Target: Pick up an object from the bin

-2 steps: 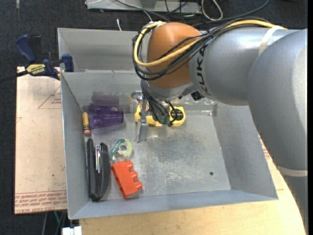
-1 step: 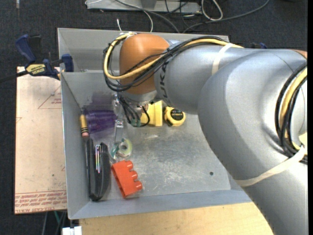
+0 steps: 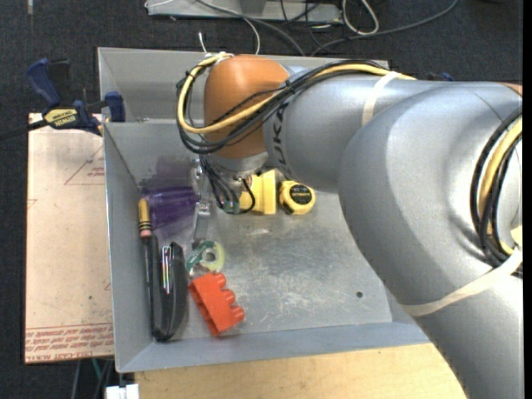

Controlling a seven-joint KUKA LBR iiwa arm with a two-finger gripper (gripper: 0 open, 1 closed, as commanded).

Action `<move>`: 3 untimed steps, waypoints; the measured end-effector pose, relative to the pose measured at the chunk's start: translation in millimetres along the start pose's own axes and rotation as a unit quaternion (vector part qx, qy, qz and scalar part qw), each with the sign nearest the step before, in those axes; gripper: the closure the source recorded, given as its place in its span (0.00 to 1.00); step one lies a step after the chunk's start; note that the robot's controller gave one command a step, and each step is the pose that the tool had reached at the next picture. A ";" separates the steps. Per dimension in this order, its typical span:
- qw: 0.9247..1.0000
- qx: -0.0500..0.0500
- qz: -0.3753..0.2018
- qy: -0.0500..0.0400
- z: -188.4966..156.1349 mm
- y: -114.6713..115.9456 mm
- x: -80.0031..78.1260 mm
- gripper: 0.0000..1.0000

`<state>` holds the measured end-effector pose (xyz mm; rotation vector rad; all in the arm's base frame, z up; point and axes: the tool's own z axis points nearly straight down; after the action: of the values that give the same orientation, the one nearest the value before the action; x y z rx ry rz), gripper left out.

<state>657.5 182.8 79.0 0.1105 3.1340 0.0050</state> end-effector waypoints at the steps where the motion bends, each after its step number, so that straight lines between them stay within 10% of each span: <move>1: 1.000 -0.002 0.018 -0.006 -24.5 11.9 12.0 0.00; 2: 0.998 0.000 0.067 -0.010 1.6 25.9 11.3 0.00; 3: 0.997 -0.002 0.080 -0.011 8.5 24.6 23.7 1.00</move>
Offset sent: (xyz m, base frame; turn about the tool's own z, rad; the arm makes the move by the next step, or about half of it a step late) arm -0.0150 0.0299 -0.0090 0.1308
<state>635.6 209.0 70.5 0.3596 3.0930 0.0107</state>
